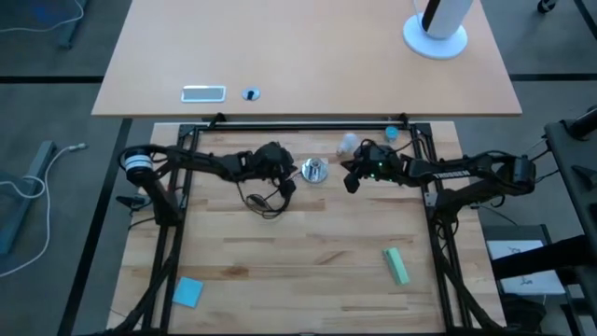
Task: Screw lightbulb
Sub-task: Return to Home Position
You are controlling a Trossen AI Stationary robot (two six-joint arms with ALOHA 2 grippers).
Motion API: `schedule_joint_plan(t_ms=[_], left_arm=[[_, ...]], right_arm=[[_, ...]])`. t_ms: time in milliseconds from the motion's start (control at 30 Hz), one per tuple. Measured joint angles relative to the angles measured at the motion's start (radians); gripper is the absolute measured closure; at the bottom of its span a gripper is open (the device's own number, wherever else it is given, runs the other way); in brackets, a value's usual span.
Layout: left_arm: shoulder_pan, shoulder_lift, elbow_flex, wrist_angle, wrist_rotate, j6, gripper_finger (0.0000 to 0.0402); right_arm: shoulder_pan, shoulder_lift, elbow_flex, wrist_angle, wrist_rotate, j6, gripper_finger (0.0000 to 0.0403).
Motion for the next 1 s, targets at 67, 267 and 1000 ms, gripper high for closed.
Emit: schedule_joint_plan(t_ms=[67, 267, 1000], left_arm=[[-0.018, -0.052, -0.065, 0.069, 0.001, -0.014, 0.0401], [-0.039, -0.319, -0.297, 0.189, -0.001, -0.028, 0.0401], [-0.038, -1.042, -0.775, 0.509, -0.046, 0.047, 0.0401]], right_arm=[[0.011, -0.017, -0.040, 0.128, -0.057, 0.000, 0.0403], [0.026, -0.127, -0.183, 0.358, -0.078, 0.008, 0.0403], [0.025, -0.918, -0.423, 0.304, -0.285, 0.090, 0.0403]])
